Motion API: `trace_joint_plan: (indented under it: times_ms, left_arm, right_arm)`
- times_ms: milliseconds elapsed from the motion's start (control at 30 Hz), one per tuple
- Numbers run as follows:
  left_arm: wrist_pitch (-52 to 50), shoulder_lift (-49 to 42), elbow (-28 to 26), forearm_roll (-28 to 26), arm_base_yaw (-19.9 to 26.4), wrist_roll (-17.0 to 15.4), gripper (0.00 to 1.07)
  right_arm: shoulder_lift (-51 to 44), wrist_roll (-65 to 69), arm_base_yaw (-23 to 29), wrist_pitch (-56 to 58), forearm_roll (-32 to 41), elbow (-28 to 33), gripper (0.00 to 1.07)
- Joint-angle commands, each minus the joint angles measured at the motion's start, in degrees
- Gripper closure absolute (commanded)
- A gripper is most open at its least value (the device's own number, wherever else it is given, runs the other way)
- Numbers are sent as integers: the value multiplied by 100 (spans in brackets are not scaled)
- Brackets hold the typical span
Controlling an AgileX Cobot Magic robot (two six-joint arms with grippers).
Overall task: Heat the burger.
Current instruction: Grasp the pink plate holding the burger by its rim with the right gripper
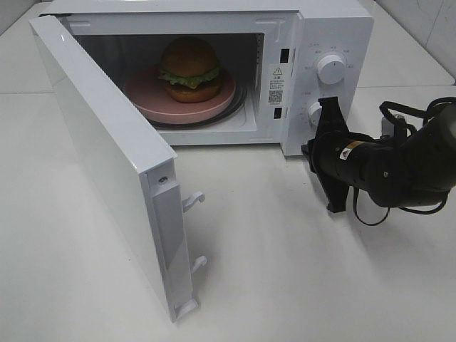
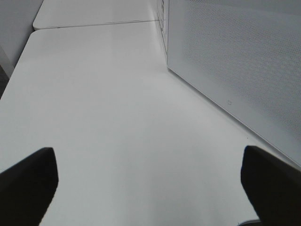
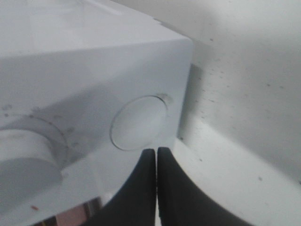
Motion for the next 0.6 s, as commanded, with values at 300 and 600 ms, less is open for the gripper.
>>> trace_joint_plan:
  times_ms: [300,600]
  left_arm:
    - [-40,-11,-6,-40,11,11,9]
    - [-40,-11,-6,-40,11,11,9]
  right_arm:
    - [-1106,-1409,29,1461,-390,487,107]
    - [-2194,-3191,29,2865,-430,487,107]
